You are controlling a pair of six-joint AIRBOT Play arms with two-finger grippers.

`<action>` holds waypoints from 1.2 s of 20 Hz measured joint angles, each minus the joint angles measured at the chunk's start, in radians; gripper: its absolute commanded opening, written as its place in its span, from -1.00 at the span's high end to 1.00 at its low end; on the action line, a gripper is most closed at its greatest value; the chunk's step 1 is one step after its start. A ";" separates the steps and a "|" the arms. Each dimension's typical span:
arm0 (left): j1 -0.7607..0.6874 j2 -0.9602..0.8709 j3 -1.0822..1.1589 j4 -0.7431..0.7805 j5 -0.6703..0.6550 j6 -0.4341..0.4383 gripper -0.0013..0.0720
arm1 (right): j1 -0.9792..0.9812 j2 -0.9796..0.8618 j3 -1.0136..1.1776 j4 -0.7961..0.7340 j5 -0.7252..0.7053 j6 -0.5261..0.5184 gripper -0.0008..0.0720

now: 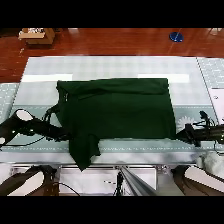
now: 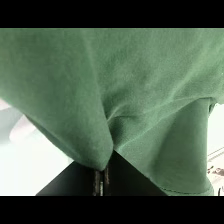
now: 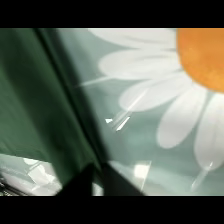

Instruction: Fold the shirts.

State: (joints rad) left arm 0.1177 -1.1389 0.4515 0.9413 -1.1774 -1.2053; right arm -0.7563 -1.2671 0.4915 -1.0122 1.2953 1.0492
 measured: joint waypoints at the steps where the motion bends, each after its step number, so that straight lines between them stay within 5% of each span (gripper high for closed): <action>1: 0.000 0.000 0.003 0.000 0.001 0.000 0.88 | 0.000 0.000 -0.002 0.021 -0.001 -0.023 0.86; 7: 0.000 0.034 0.095 -0.062 0.005 0.000 0.88 | 0.000 0.084 0.050 0.256 0.075 -0.143 0.87; 13: 0.000 0.098 0.316 -0.191 0.013 0.000 0.88 | 0.069 0.145 0.165 0.420 0.074 -0.139 0.88; 24: 0.002 -0.043 0.470 -0.241 0.270 0.000 0.88 | 0.369 0.006 0.460 0.441 -0.396 -0.034 0.88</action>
State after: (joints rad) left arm 0.1196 -1.1816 0.9218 0.7006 -0.9070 -1.2053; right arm -0.3870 -1.2610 0.9520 -0.5716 0.8989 1.0149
